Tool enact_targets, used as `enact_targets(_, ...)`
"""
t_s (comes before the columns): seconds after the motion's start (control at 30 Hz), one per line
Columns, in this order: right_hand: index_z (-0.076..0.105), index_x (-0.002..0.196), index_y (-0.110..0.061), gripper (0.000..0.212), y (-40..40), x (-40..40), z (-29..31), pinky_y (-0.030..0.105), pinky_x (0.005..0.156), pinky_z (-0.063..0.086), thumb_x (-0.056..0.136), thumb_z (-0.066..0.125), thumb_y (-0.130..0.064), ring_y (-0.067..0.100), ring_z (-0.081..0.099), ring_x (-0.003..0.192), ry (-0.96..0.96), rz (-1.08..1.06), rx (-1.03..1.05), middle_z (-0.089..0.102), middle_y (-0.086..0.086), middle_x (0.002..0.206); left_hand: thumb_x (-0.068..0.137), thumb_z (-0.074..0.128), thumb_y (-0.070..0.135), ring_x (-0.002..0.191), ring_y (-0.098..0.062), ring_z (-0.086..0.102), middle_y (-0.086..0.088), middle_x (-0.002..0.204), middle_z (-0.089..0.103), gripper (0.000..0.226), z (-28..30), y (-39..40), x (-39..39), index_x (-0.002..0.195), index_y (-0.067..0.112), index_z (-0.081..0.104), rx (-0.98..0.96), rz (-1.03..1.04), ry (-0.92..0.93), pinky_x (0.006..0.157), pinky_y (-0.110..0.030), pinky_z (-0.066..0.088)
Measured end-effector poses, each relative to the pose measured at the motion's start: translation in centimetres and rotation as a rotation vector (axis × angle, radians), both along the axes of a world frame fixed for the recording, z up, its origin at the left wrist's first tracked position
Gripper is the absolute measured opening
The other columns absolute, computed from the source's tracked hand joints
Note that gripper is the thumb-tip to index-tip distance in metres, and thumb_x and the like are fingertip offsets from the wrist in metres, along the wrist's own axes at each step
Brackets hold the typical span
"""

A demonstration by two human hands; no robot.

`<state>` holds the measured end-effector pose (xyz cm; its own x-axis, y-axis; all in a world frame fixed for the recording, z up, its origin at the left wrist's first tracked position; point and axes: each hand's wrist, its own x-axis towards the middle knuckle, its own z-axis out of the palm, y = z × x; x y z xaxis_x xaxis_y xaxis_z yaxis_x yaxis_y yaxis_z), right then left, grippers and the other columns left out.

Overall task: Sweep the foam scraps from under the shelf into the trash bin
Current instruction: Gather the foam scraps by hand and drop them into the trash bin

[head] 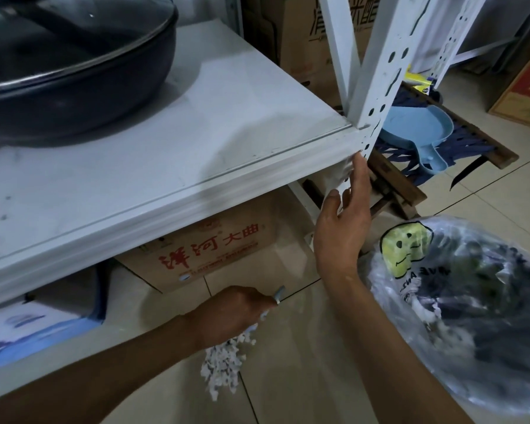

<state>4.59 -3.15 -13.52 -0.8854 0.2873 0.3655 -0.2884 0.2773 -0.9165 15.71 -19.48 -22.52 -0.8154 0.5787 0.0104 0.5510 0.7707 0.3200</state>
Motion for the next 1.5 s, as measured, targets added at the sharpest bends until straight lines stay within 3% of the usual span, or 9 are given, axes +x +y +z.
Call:
enact_targets(0.13,0.034,0.146,-0.023,0.053,-0.6,2.9,-1.0,0.033,0.116,0.035,0.097,0.044,-0.004,0.006,0.034,0.141,-0.072,0.076,-0.035,0.039,-0.006,0.151,0.088,0.063,0.014,0.075,-0.002,0.063,0.003,0.086,0.071,0.019,0.5,-0.1,1.0,0.106,0.020,0.062,0.381,0.377,-0.182,0.068,-0.010,0.046)
enact_targets(0.23,0.044,0.138,-0.027,0.045,-0.5,6.4,-3.4,0.033,0.101,0.049,0.096,0.047,-0.009,0.003,0.055,0.118,-0.181,0.168,0.017,0.055,-0.010,0.129,0.088,0.065,0.013,0.079,-0.014,0.069,-0.002,0.087,0.072,0.019,0.4,-0.3,1.2,0.103,0.023,0.061,0.411,0.526,-0.158,0.075,-0.031,0.057)
enact_targets(0.37,0.058,0.122,-0.028,0.037,-0.3,10.7,-6.9,0.022,0.074,0.056,0.091,0.057,-0.008,0.002,0.062,0.080,-0.352,0.385,0.257,0.062,-0.008,0.105,0.086,0.067,0.012,0.079,-0.013,0.069,0.001,0.087,0.071,0.020,1.0,-0.3,1.3,0.103,0.022,0.061,0.344,0.544,-0.071,0.074,-0.036,0.058)
enact_targets(0.6,0.044,0.138,-0.024,0.062,-3.8,14.4,-9.9,0.026,0.078,0.057,0.083,0.065,-0.007,0.009,0.065,0.088,-0.417,0.529,0.373,0.059,-0.005,0.114,0.086,0.067,0.008,0.083,-0.018,0.072,-0.003,0.093,0.075,0.024,1.8,0.4,3.8,0.109,0.015,0.066,0.236,0.544,0.083,0.072,-0.026,0.054)
enact_targets(0.77,0.050,0.130,-0.019,0.049,-5.2,15.3,-10.3,0.023,0.073,0.056,0.085,0.062,-0.006,0.013,0.068,0.086,-0.393,0.450,0.431,0.066,0.001,0.106,0.090,0.061,0.013,0.091,-0.017,0.070,-0.001,0.099,0.074,0.023,1.8,0.8,6.0,0.113,0.017,0.064,0.287,0.637,0.045,0.080,-0.031,0.056)
enact_targets(1.0,0.067,0.102,-0.012,0.031,-2.6,14.5,-9.7,0.020,0.065,0.051,0.076,0.065,0.004,0.016,0.067,0.073,-0.186,0.392,0.578,0.069,0.004,0.088,0.090,0.067,0.019,0.105,-0.002,0.066,0.009,0.117,0.070,0.041,2.7,3.6,7.9,0.129,0.024,0.056,0.540,0.719,-0.002,0.091,-0.002,0.044)
enact_targets(1.13,0.067,0.110,-0.013,0.032,-0.5,12.9,-9.4,0.020,0.062,0.047,0.080,0.064,0.000,0.020,0.067,0.071,-0.160,0.387,0.630,0.068,0.006,0.091,0.093,0.060,0.014,0.104,0.002,0.062,0.011,0.119,0.066,0.041,1.5,3.7,9.0,0.133,0.022,0.054,0.615,0.763,-0.002,0.094,-0.008,0.047)
enact_targets(1.33,0.065,0.118,-0.017,0.029,1.0,9.7,-10.1,0.027,0.059,0.048,0.092,0.053,-0.011,0.024,0.064,0.070,-0.255,0.373,0.871,0.063,0.010,0.095,0.094,0.055,0.010,0.104,-0.015,0.067,0.000,0.119,0.068,0.036,-4.6,-0.6,13.8,0.129,0.018,0.055,0.494,1.087,-0.065,0.090,-0.032,0.055)
enact_targets(1.5,0.061,0.125,-0.027,0.052,-2.0,12.9,-12.3,0.028,0.060,0.059,0.078,0.063,-0.005,0.020,0.066,0.062,-0.145,0.538,1.026,0.067,0.007,0.092,0.085,0.063,0.002,0.106,-0.023,0.065,-0.006,0.125,0.062,0.047,-7.7,-1.7,17.1,0.129,0.015,0.054,0.403,1.193,-0.176,0.089,-0.035,0.055)
